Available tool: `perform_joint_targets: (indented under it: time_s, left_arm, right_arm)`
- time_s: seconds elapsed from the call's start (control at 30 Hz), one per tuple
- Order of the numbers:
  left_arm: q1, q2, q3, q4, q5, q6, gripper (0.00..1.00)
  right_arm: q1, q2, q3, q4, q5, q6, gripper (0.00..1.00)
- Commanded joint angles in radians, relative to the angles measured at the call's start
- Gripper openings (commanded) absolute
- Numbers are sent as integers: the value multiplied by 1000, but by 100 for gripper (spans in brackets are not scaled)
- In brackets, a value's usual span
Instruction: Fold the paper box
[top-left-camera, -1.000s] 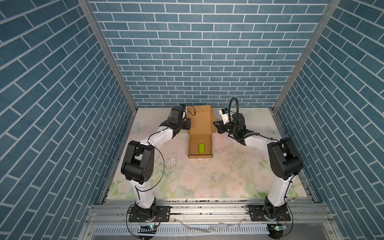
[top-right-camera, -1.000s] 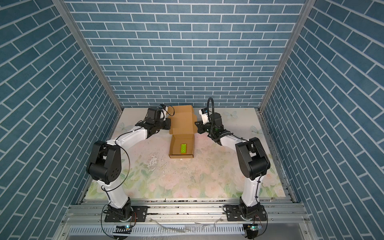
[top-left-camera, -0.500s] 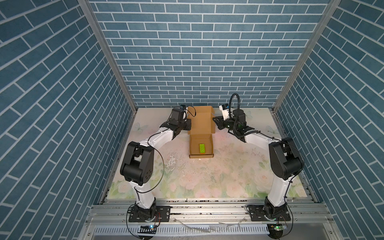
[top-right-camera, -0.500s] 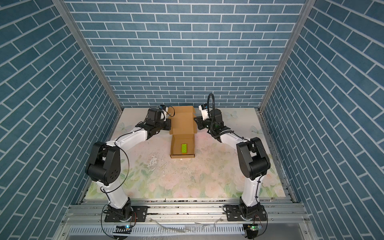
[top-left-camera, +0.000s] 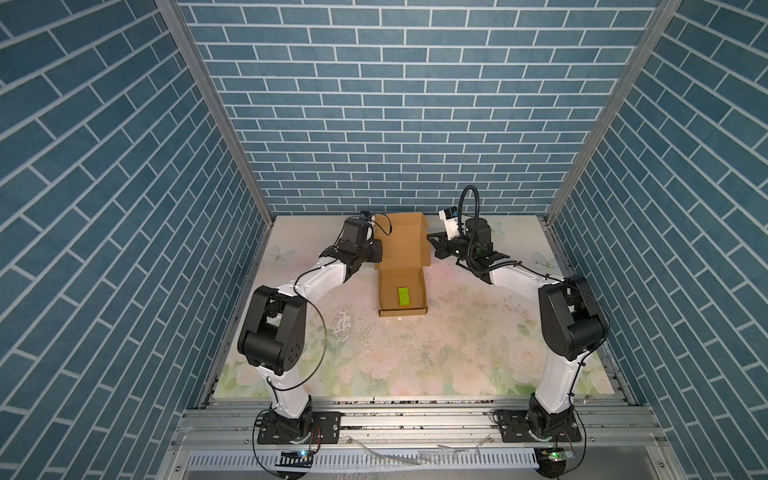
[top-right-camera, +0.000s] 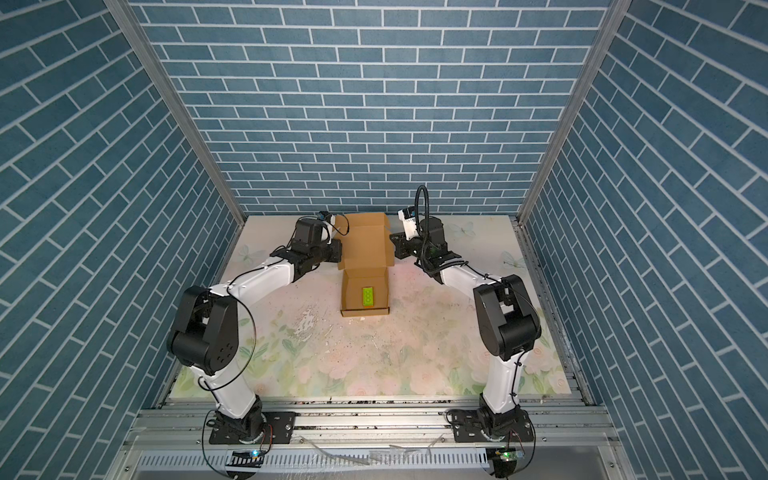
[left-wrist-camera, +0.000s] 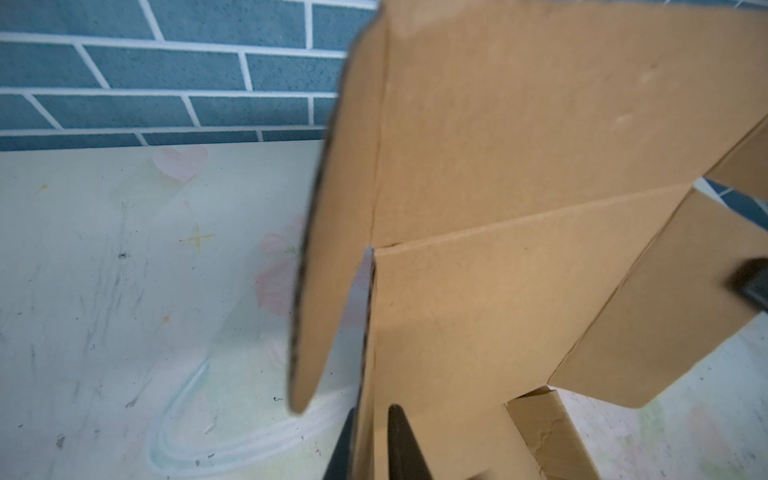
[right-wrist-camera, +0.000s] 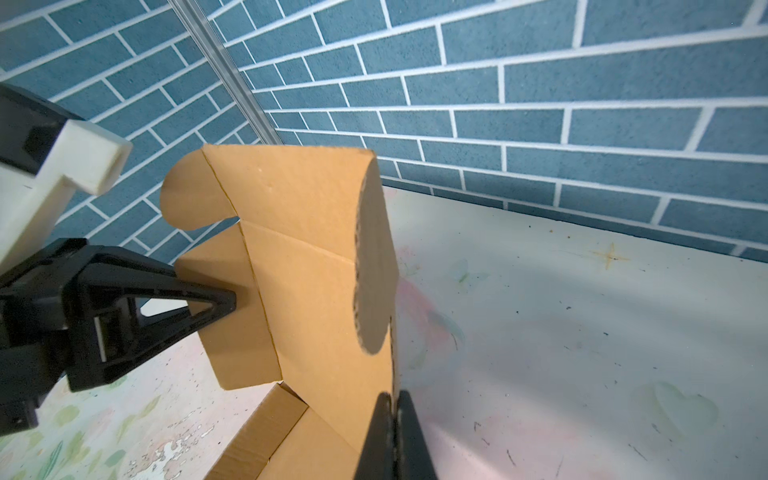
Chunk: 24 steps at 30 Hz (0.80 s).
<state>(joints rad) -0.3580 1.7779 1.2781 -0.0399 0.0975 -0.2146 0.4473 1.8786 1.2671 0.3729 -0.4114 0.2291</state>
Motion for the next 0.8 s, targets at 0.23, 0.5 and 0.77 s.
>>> perform_joint_targets:
  time_s: [0.23,0.5,0.77]
  left_arm:
    - [-7,-43,18,-26,6,6,23]
    - [-6,-58,38,-44,-8,12,30]
    - [-4,-72,61,-67,-24,32,36]
  right_arm:
    - [10,-73,12,8,2,-31,0]
    - [14,-78,9,-7,4,-43,0]
    - [14,-84,-4,-4,3,-44,0]
